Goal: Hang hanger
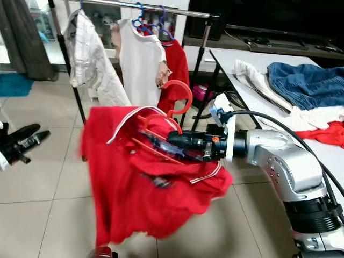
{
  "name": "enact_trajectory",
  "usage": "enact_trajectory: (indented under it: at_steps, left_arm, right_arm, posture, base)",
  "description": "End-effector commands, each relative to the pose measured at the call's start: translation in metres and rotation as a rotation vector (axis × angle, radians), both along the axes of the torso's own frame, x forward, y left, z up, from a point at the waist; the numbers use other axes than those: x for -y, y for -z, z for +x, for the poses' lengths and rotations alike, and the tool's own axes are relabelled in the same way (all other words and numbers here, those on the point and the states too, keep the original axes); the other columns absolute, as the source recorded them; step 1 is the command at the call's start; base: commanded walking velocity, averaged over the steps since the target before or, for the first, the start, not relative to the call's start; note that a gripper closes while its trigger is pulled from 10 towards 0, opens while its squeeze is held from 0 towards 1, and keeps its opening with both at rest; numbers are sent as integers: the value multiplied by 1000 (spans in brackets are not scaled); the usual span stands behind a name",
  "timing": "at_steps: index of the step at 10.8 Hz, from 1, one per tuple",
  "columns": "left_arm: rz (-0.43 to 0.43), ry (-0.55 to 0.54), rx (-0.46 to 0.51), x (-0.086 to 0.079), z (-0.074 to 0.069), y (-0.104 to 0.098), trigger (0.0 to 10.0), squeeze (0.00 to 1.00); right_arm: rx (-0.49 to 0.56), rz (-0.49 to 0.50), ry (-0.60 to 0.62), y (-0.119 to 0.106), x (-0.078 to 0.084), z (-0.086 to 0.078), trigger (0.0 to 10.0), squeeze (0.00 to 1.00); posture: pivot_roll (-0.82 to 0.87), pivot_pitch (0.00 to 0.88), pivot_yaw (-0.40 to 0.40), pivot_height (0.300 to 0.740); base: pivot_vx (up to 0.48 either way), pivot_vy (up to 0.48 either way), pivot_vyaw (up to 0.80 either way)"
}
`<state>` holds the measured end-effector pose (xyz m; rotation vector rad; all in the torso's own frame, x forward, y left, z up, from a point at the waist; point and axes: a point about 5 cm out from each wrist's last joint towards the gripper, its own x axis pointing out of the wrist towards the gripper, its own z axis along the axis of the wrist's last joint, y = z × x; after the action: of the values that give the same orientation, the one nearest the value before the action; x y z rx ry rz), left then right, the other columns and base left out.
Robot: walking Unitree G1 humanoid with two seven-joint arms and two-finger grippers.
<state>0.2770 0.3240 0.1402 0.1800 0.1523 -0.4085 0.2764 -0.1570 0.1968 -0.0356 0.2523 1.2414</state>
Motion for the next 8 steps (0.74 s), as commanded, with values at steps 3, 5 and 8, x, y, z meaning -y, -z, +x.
enact_trajectory:
  at_steps: [3,5,8]
  left_arm:
    - [-54,327,205,61,31,-70,10000,1000]
    - [69,453,205,114,53,-79,10000,1000]
    - [-173,439,258,171,43,-76,10000,310]
  right_arm:
    - [84,-99,59,-8,-7,11,10000,0]
    - [93,-122,138,-9,-16,18,10000,0]
    - [77,-126,360,-5,-19,36,10000,0]
  posture:
    - [45,0,-98,740]
    - [32,0,-84,740]
    - [4,0,-63,740]
  base:
    - [0,0,0]
    - [0,0,0]
    - [0,0,0]
